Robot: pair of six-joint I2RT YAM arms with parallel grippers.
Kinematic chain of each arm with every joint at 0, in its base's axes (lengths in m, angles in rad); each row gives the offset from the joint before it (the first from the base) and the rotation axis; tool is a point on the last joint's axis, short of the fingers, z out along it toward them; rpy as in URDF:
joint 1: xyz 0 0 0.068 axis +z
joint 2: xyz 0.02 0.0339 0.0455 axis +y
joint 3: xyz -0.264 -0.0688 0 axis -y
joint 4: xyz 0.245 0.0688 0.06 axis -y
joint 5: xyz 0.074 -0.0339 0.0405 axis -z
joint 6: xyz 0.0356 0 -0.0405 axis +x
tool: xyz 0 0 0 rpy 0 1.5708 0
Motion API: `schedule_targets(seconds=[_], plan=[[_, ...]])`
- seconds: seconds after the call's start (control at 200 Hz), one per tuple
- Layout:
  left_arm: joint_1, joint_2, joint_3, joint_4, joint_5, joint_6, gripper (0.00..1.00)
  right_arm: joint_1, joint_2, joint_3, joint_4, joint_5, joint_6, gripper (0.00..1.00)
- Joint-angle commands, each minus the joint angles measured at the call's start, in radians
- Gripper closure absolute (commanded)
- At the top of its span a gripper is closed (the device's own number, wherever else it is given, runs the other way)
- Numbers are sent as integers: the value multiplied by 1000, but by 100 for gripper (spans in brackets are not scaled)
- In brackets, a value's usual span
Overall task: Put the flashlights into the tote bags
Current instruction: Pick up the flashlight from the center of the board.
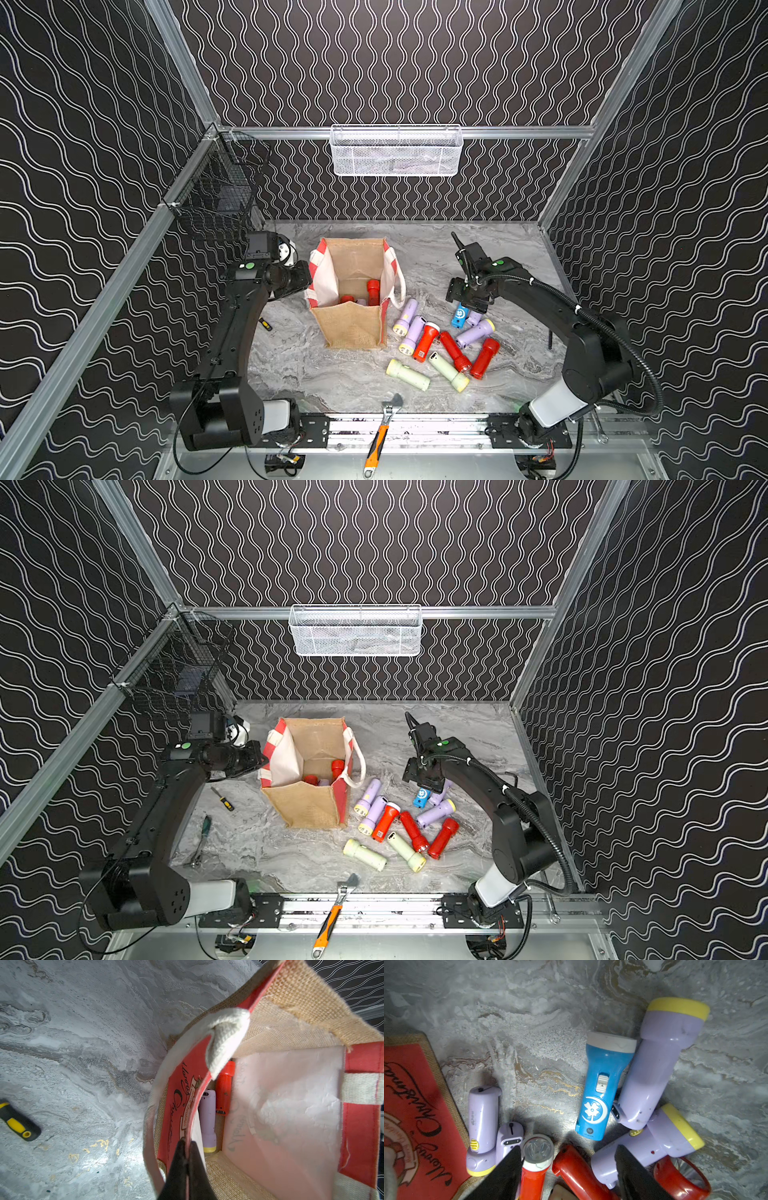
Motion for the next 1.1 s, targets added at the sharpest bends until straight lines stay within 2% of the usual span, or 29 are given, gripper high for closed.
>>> schedule_targets(seconds=[0.0,0.46,1.096], plan=[[3,4,4,22,-7,16,97,-25,15,-7,2,22,36,29],[5,12,-3,23,5,22,97,-58,147,19,67,-25,49,35],[4,15,-4,28,13,21,96,-60,163,-57,112,-56,76,38]])
